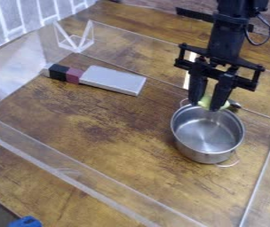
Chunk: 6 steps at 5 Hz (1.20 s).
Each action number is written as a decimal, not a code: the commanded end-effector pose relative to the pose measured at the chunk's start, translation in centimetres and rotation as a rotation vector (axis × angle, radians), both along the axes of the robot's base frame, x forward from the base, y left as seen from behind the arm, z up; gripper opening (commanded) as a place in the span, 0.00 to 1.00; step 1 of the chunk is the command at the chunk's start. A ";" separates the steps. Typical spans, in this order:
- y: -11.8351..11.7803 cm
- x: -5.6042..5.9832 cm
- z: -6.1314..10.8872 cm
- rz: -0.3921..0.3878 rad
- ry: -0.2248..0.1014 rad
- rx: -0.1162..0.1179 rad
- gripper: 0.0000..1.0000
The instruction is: Move the toy knife to the right side of the table
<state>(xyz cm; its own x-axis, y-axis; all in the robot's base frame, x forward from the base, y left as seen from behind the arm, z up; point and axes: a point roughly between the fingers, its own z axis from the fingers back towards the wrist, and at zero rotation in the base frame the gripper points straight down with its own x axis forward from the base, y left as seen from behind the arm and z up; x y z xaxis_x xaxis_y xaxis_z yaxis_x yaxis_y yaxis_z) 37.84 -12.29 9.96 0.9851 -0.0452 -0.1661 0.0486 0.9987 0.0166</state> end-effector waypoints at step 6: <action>-0.9 2.9 2.4 -0.156 -0.076 0.015 0.00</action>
<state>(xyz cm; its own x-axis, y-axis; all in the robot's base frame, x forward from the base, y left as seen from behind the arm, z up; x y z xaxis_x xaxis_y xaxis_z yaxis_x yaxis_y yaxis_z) 39.87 -13.41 11.15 0.9735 -0.1608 -0.1627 0.1702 0.9844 0.0453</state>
